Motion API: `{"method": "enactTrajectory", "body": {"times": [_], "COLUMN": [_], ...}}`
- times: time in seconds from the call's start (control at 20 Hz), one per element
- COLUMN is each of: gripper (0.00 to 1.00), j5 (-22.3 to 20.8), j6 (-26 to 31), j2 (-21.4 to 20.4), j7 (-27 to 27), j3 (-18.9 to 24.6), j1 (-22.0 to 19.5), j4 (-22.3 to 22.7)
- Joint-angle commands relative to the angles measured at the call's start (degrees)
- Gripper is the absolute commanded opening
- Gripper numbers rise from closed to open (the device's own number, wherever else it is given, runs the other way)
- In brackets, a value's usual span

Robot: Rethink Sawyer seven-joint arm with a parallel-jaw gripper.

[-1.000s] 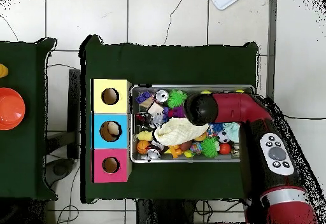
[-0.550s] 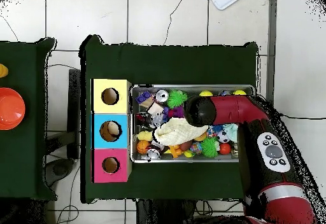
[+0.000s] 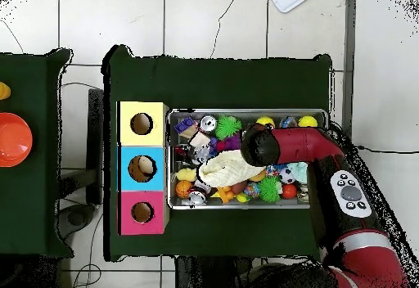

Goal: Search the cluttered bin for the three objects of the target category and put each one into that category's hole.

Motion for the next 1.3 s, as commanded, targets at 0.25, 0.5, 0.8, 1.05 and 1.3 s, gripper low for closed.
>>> {"method": "enactTrajectory", "body": {"times": [0.25, 0.5, 0.8, 1.05, 1.3], "gripper": [1.00, 1.00, 1.00, 1.00, 1.00], "j5": [-4.2, -4.0, -0.2, 5.1, 10.6], "j6": [-2.1, -3.2, -3.3, -0.4, 3.2], "j2": [5.7, 6.2, 5.2, 2.9, -2.1], "j7": [-4.0, -2.2, 1.7, 6.2, 7.0], "j3": [2.2, 1.6, 2.4, 1.6, 2.0], "j1": [-0.4, -0.4, -1.3, -1.6, -1.4], "j4": [-4.5, -3.8, -2.4, -0.9, 0.9]}}
